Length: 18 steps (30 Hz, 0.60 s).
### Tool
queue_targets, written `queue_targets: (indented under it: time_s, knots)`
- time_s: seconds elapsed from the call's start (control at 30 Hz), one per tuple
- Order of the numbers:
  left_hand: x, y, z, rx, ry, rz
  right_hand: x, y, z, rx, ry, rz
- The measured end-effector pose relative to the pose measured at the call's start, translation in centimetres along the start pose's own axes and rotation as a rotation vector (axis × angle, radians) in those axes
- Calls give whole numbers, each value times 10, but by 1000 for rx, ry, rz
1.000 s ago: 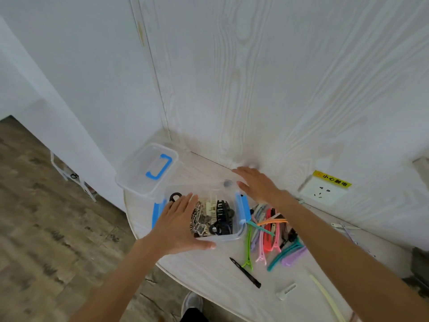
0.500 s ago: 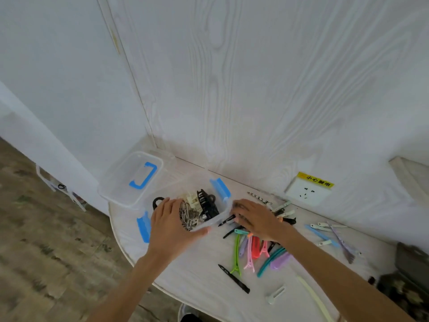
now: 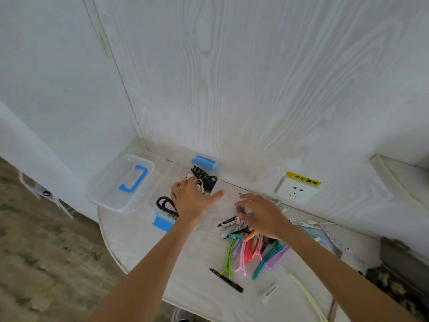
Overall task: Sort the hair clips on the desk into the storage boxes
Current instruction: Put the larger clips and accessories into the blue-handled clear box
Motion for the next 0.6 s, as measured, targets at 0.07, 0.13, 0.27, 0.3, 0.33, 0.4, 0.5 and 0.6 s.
queue_targets:
  time_s: [0.07,0.13,0.27,0.3,0.33,0.4,0.5,0.6]
  knots:
    - [-1,-8,0,44,36,1,4,-17,13,100,18,-70]
    - [-4,-35,4,15,87,-98,13,-32,32,166,14,-129]
    - [-13,-113,48,-152,90,-400,45,-47,87,196,-72,-162]
    - [-14,-130,65,-166,56,-462,55,-47,102,185,-96,-160]
    - [-15,-145,86,-179,-3,-510,67,-46,119,167,-126,-158]
    - [-13,-162,129,-236,-188,-534,89,-38,145,112,-147,-130]
    - [-5,-147,192,-462,-513,-343,120,-8,177,-108,-150,-37]
    - [-3,-105,211,-831,-696,-36,130,31,202,-247,-168,90]
Point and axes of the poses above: each hand's wrist, its own x-axis towards the middle knuckle, its own y-axis out of the palm, z = x × y, the point moved 9 cm from there along x, towards the middle knuckle, and after that the axes turned 2 degrees about z, right-handed, at the moved point
